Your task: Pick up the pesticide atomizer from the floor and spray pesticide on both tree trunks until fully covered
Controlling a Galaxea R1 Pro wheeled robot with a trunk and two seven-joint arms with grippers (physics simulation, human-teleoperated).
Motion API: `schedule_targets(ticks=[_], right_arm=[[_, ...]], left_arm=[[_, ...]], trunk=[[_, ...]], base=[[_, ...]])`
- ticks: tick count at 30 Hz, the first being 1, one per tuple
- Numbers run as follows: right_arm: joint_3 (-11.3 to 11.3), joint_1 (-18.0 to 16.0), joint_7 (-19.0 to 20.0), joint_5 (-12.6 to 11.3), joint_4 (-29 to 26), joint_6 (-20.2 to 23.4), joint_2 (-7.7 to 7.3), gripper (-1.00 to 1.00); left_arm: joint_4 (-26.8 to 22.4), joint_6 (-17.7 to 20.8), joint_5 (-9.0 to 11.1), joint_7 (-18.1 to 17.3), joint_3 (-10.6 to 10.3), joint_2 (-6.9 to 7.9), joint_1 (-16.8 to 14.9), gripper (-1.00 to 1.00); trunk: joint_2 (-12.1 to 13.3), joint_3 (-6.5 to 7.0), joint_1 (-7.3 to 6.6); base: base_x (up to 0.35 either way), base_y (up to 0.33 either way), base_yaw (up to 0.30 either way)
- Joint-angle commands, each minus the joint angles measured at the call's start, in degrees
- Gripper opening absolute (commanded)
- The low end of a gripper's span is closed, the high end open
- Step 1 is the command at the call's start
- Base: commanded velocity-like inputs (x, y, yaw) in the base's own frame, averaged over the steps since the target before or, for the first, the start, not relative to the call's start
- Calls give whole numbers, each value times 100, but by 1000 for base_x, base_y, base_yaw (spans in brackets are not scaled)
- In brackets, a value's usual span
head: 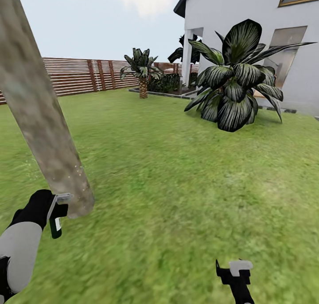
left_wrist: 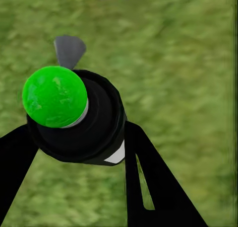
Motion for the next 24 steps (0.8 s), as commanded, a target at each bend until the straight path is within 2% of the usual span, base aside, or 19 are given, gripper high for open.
schedule_targets(ticks=[1,6,12,16,19,22,23,24], right_arm=[[-24,-5,-36,60,10,-18,-2,100],[-24,-5,-41,60,10,-16,-22,100],[-24,-5,-45,59,10,-16,-35,100],[-24,-5,-45,59,10,-15,-35,100],[-24,-5,-45,59,10,-19,-36,100],[-24,-5,-40,61,14,-17,-36,100],[-24,-5,-39,60,16,-15,-35,100],[-24,-5,-38,60,17,-16,-35,100]], left_arm=[[-6,21,-54,-63,21,-4,-5,-100],[98,12,-43,-65,17,-45,-5,-100],[252,1,-50,-57,26,-31,-5,-100],[206,-297,25,-49,45,-101,-33,-100],[204,-344,288,-65,29,-24,-107,-100],[266,-367,383,-71,-12,306,-81,-100],[276,-375,388,-71,-30,287,-62,-100],[279,-368,389,-72,-37,187,-57,-100]], trunk=[[-2,-5,2],[-2,-5,2],[-2,-5,2],[-2,-5,2],[-2,-5,2],[-2,-5,2],[-2,-5,2],[-2,-5,2]], base=[[253,-171,1],[249,-150,119],[37,-17,264],[1,0,199],[0,0,22],[0,0,3],[0,0,0],[0,0,0]])
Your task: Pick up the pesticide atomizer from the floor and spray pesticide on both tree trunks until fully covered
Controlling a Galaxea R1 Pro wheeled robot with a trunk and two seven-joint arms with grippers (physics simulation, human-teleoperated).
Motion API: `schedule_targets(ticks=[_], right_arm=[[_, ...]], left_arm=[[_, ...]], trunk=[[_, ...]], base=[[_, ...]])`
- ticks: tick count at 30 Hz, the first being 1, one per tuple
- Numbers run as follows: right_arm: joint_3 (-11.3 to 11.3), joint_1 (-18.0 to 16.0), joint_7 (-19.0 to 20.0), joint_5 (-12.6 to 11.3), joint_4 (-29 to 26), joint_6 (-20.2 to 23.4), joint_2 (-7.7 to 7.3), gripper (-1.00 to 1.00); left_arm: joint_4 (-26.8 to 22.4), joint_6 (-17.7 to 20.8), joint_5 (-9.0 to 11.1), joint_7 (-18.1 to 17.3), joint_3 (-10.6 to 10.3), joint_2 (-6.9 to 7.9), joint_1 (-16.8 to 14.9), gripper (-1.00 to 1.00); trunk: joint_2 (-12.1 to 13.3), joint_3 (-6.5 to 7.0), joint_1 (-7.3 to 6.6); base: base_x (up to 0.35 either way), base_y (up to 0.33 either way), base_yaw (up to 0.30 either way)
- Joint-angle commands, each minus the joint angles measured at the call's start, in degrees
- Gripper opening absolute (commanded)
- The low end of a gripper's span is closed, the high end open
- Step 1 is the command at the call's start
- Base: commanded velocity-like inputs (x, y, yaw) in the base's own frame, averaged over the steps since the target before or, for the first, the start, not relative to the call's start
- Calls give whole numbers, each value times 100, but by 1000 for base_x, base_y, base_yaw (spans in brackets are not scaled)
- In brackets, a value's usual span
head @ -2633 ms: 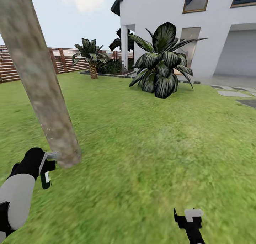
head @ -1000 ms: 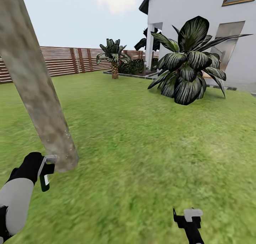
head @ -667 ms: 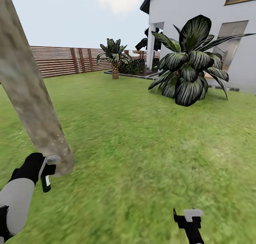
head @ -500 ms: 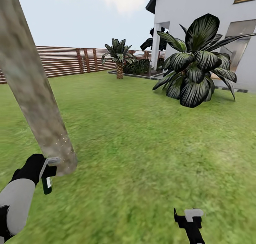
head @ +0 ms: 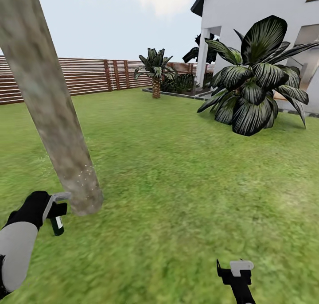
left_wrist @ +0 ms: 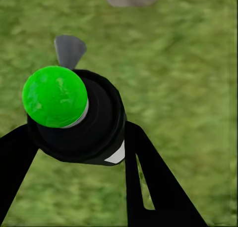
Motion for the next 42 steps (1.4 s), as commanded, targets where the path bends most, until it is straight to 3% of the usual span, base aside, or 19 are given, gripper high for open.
schedule_targets(ticks=[1,3,5,8,9,12,13,17,24,27,29,32,35,36,38,42], right_arm=[[-24,-5,-38,61,6,-17,0,100],[-24,-5,-35,61,6,-14,-1,100],[-24,-5,-35,61,9,-13,-5,100],[-24,-5,-35,61,10,-8,-4,100],[-24,-5,-35,61,11,-6,-5,100],[-24,-5,-35,63,11,-5,-4,100],[-24,-5,-35,65,11,-5,-6,100],[-24,-5,-35,68,11,-5,-7,100],[-24,-5,-35,64,11,-5,-9,100],[-24,-5,-35,65,11,-5,-9,100],[-24,-5,-35,69,11,-5,-7,100],[-24,-5,-31,67,11,-5,-8,100],[-24,-5,-31,70,11,-5,-9,100],[-24,-5,-29,70,11,-5,-9,100],[-24,-5,-32,67,11,-5,-9,100],[-24,-5,-33,62,11,-10,-9,100]], left_arm=[[-12,10,-118,-48,21,-132,-13,-100],[-29,44,-124,-46,7,-322,-67,-100],[-73,72,-130,-49,3,-233,-80,-100],[-90,97,-125,-55,7,253,-84,-100],[-97,92,-131,-92,-5,315,-71,-100],[-100,102,-132,-200,-215,297,-76,-100],[-142,117,-127,-458,-463,227,-96,-100],[-451,456,-141,-720,-575,219,-208,-100],[-743,548,-177,-767,-589,704,-286,-100],[-742,574,-168,-771,-704,677,-307,-100],[-792,857,-157,-870,-988,419,-451,-100],[-816,965,-169,-943,-1072,311,-672,-100],[-817,969,-198,-962,-1094,456,-821,-100],[-815,969,-197,-963,-1091,630,-837,-100],[-820,968,-189,-964,-1096,801,-834,-100],[-815,981,-180,-964,-1187,824,-789,-100]], trunk=[[-2,-5,-1],[-2,-5,-1],[-2,-5,-1],[-2,-5,-1],[-2,-5,-1],[-2,-5,-1],[-2,-5,-1],[-2,-5,-1],[-2,-5,-1],[-2,-5,-1],[-2,-5,-1],[-2,-5,-1],[-2,-5,-1],[-2,-5,-1],[-2,-5,-1],[-2,-5,-1]], base=[[0,0,0],[0,0,0],[0,0,0],[0,0,0],[0,0,0],[40,0,0],[269,0,0],[100,0,0],[4,0,0],[0,0,0],[0,0,0],[0,0,0],[0,0,0],[0,0,0],[0,0,0],[0,0,7]])
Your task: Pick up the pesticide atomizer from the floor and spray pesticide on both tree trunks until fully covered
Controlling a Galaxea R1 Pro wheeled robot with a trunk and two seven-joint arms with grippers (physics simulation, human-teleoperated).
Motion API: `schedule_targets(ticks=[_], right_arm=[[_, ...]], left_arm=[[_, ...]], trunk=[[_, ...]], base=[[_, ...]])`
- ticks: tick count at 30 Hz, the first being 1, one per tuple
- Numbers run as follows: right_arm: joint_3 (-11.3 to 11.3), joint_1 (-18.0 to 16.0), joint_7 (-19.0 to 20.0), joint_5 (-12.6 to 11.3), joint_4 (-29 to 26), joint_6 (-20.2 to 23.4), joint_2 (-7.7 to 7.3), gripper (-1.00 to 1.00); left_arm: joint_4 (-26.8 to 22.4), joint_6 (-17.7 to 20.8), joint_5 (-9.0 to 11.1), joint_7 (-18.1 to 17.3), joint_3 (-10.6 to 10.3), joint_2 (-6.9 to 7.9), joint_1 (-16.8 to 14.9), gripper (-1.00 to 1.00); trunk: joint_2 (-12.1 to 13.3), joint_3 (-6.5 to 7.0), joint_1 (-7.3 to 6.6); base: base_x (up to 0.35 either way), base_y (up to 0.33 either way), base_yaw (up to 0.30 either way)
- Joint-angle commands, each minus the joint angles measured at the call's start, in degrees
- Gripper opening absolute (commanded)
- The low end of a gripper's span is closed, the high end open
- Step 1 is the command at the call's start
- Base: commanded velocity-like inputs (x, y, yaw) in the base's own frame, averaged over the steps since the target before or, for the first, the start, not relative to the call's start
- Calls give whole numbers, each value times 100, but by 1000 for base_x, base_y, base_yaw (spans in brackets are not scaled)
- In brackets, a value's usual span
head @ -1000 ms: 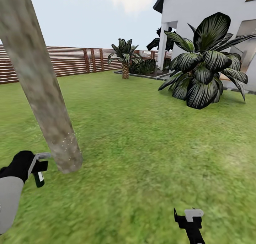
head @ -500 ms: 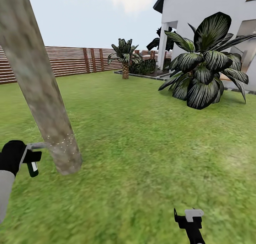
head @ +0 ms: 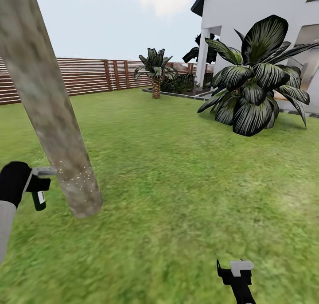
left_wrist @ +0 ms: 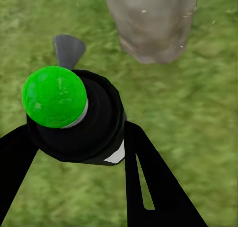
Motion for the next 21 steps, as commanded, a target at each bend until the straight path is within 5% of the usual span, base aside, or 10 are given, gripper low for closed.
schedule_targets(ticks=[1,21], right_arm=[[-24,-5,-38,61,8,-20,2,100],[-24,-5,-38,60,1,-21,9,100]], left_arm=[[-4,22,-57,-61,4,-12,9,-100],[-12,37,-29,-64,18,-49,33,-100]], trunk=[[-2,-5,-1],[-2,-5,-1]], base=[[0,0,185],[42,-226,31]])
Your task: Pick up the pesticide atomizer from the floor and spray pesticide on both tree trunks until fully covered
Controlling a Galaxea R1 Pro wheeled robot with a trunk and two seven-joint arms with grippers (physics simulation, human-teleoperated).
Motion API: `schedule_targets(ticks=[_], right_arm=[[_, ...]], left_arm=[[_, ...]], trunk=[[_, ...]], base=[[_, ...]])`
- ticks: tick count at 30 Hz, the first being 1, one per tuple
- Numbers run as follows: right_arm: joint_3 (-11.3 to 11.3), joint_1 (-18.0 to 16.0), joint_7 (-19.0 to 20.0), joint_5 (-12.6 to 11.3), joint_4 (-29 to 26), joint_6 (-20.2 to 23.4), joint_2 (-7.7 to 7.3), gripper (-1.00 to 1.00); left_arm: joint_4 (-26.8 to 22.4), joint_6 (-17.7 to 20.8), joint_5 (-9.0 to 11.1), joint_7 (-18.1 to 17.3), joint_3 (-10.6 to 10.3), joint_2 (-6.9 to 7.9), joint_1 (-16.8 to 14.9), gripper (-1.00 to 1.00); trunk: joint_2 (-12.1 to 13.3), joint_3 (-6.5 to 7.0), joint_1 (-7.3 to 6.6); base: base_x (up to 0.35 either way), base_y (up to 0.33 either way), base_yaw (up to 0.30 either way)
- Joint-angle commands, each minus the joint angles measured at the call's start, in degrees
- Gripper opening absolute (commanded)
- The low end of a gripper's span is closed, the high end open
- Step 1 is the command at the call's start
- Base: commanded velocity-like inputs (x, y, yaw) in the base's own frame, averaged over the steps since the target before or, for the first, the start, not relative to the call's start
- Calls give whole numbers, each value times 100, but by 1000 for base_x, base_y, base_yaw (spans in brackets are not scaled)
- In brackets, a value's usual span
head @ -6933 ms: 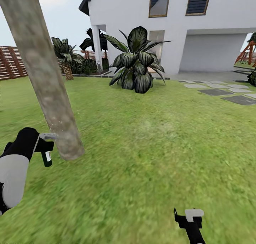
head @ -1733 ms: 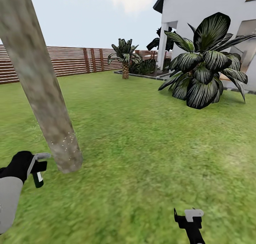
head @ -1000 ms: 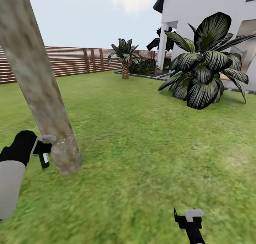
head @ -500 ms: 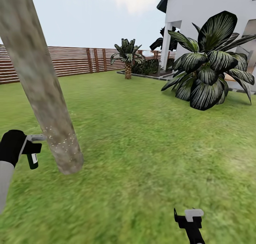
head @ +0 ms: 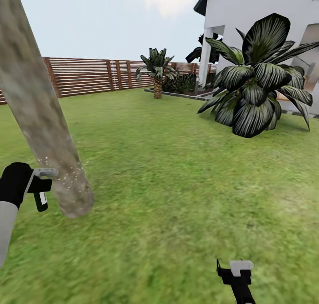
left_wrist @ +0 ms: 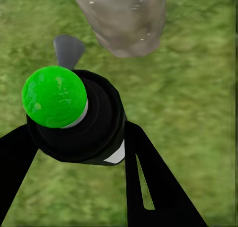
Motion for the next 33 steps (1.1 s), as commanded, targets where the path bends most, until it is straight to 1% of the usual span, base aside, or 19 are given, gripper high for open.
schedule_targets(ticks=[1,18,26,30,32,33], right_arm=[[-24,-6,-35,61,11,-17,0,100],[-24,-6,-35,61,8,-17,0,100],[-24,-6,-35,61,3,-17,0,100],[-24,-6,-35,61,8,-17,6,100],[-24,-6,-35,61,9,-17,6,100],[-24,-6,-35,61,10,-17,8,100]], left_arm=[[-7,19,-64,-55,17,-3,-5,-100],[-3,20,-56,-55,64,6,-5,-100],[2,12,-62,-51,86,6,-3,-100],[8,11,-79,-47,75,24,1,-100],[10,11,-86,-46,86,73,8,-100],[11,9,-88,-46,127,114,12,-100]], trunk=[[-2,-5,-1],[-2,-5,-1],[-2,-5,-1],[-2,-5,-1],[-2,-5,-1],[-2,-5,-1]], base=[[0,-278,0],[0,-278,0],[73,-278,0],[21,-278,189],[-101,-251,266],[-219,-154,273]])
